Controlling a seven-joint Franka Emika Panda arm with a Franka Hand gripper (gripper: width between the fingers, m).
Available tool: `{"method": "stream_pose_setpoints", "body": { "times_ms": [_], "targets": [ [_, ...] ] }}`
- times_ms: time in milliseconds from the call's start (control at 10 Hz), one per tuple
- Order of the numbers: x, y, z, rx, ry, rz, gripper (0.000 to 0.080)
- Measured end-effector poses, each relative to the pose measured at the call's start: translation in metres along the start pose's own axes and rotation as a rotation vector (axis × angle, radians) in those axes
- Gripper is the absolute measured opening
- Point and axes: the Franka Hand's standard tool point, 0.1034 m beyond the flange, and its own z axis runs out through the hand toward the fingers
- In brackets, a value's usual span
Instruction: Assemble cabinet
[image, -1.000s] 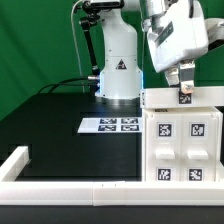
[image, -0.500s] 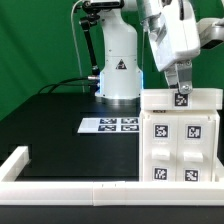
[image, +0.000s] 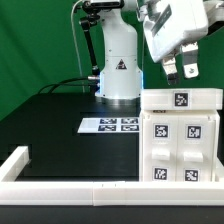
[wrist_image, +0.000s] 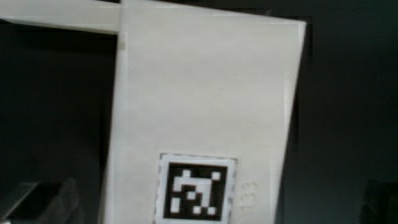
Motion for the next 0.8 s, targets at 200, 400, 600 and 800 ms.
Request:
{"method": "stream_pose_setpoints", "body": {
  "times_ms": [200, 400, 600, 800],
  "targets": [
    [-0.0008, 0.0003, 0.0007, -0.001, 0.0, -0.023, 0.0797],
    [-0.0029, -0.0024, -0.0002, -0.025, 0.003, -0.303, 0.0797],
    [-0.0041, -0.003, -0.0004, -0.027, 0.001, -0.5, 0.0797],
    [-0.0057, -0.0005, 0.0005, -0.035, 0.006, -0.67, 0.0797]
  ]
}}
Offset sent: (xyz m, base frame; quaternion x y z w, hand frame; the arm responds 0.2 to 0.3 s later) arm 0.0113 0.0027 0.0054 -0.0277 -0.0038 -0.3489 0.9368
